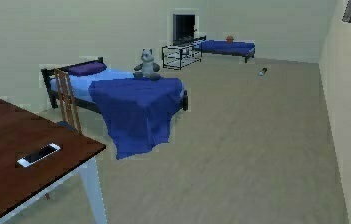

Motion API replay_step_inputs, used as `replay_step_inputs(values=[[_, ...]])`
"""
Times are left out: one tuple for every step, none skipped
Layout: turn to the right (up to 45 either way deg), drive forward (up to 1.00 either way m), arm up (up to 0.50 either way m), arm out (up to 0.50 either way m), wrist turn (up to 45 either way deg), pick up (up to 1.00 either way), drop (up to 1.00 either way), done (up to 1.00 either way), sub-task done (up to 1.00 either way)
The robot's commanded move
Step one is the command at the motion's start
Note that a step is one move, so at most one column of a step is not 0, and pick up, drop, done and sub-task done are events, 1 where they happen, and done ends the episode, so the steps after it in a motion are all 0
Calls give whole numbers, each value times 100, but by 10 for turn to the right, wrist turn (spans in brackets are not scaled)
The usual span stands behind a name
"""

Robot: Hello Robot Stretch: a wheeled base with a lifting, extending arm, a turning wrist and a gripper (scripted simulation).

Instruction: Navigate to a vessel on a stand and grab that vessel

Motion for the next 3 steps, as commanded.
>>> replay_step_inputs(values=[[270, 0, 0, 0, 0, 0, 0, 0, 0], [0, 90, 0, 0, 0, 0, 0, 0, 0], [-120, 0, 0, 0, 0, 0, 0, 0, 0]])
